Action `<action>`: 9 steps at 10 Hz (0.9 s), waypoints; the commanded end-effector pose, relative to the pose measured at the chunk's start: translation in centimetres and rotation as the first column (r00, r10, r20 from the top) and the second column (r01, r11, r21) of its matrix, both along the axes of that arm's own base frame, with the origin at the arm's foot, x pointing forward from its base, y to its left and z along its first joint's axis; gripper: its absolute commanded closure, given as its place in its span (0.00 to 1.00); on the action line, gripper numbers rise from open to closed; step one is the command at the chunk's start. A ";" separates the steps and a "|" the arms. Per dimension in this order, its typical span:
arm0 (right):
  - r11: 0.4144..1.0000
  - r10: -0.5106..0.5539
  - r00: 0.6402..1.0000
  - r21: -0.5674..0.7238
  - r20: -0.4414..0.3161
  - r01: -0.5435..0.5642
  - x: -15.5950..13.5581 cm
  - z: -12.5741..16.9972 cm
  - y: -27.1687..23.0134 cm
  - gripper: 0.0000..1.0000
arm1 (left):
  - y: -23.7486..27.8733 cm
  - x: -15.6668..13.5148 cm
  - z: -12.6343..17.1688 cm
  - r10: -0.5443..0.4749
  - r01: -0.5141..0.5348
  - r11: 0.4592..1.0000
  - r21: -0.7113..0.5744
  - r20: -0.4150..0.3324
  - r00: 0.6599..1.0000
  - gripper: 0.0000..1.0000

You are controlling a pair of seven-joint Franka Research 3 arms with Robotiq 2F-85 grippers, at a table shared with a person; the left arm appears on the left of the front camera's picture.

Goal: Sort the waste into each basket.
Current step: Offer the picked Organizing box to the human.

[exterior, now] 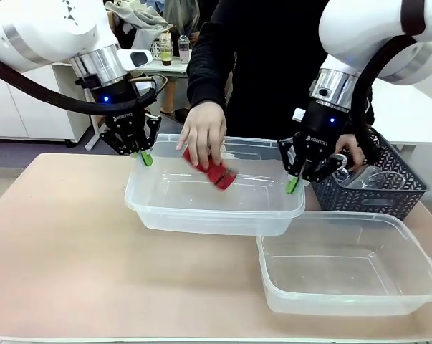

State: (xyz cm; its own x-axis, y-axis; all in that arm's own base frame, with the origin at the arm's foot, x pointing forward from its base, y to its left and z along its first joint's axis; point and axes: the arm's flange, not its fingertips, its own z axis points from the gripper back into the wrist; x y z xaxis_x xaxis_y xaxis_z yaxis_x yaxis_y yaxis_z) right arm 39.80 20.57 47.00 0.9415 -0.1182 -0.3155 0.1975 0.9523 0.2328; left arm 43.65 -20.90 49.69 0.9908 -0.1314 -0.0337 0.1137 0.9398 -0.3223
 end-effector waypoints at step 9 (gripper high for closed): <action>1.000 -0.015 1.000 0.002 0.001 0.015 0.1 0.1 -0.2 0.95 | 0.2 -0.4 0.4 0.018 -0.018 0.999 -0.030 0.014 1.000 0.93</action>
State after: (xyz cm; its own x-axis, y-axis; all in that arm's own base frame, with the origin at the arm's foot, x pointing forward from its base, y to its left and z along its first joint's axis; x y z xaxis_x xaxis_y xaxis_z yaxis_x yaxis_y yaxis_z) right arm 39.80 20.57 47.00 0.9415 -0.1181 -0.3156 0.1974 0.9523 0.2326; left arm 43.64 -20.89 49.68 0.9908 -0.1313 -0.0336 0.1136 0.9398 -0.3223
